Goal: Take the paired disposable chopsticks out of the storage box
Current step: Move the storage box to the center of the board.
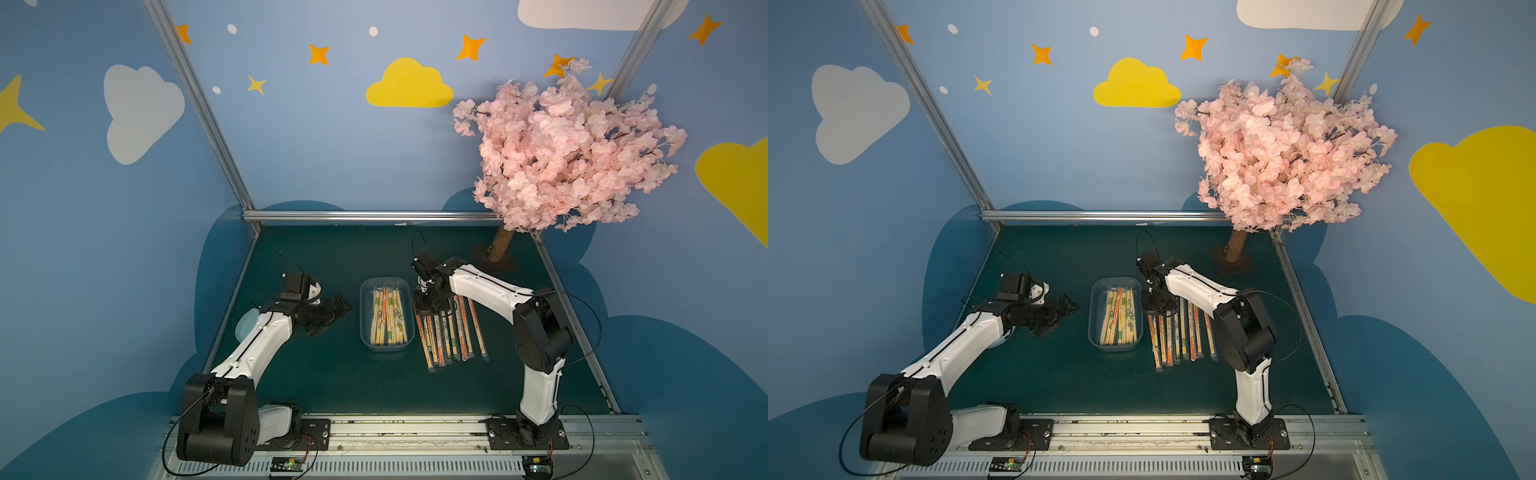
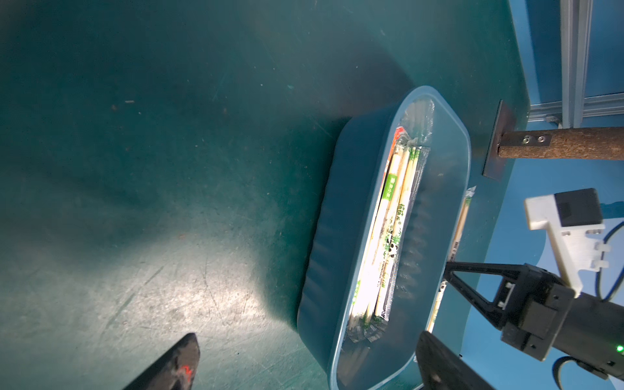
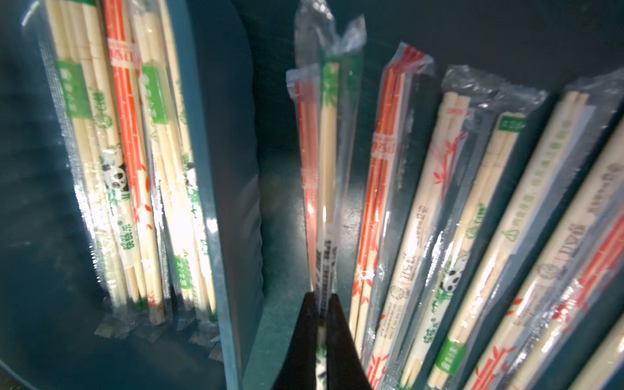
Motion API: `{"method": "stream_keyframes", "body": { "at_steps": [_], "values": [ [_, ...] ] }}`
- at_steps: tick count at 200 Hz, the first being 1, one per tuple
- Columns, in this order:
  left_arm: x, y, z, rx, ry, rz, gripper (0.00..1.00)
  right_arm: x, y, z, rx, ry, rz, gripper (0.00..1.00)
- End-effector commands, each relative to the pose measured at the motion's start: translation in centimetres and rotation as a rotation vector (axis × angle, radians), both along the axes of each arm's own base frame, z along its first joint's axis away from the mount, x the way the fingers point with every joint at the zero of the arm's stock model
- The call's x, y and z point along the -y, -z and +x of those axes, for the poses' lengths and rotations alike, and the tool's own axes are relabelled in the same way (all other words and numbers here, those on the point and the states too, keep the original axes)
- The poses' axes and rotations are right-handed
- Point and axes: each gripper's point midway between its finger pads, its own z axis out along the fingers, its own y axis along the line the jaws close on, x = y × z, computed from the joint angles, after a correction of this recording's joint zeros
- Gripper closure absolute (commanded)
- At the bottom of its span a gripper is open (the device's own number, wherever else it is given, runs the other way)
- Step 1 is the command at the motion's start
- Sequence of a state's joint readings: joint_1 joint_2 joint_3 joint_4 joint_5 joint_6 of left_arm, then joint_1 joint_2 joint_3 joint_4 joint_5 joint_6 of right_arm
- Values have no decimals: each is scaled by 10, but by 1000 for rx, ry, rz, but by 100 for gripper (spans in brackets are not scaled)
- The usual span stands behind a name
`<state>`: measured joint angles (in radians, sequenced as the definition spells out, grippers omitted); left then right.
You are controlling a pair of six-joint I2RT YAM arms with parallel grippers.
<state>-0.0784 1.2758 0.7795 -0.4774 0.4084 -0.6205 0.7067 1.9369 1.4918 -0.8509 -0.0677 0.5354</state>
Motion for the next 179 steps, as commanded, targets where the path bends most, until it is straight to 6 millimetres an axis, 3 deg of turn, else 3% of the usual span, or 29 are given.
{"method": "stream_keyframes", "body": {
  "at_steps": [1, 94, 179],
  "values": [
    [0, -3, -2, 8, 6, -6, 0, -16, 4, -7, -10, 6, 36, 100],
    [1, -3, -2, 8, 11, -8, 0, -55, 14, -26, -53, -25, 91, 100],
    [1, -3, -3, 9, 13, -7, 0, -23, 31, -27, -40, -15, -24, 100]
  ]
}}
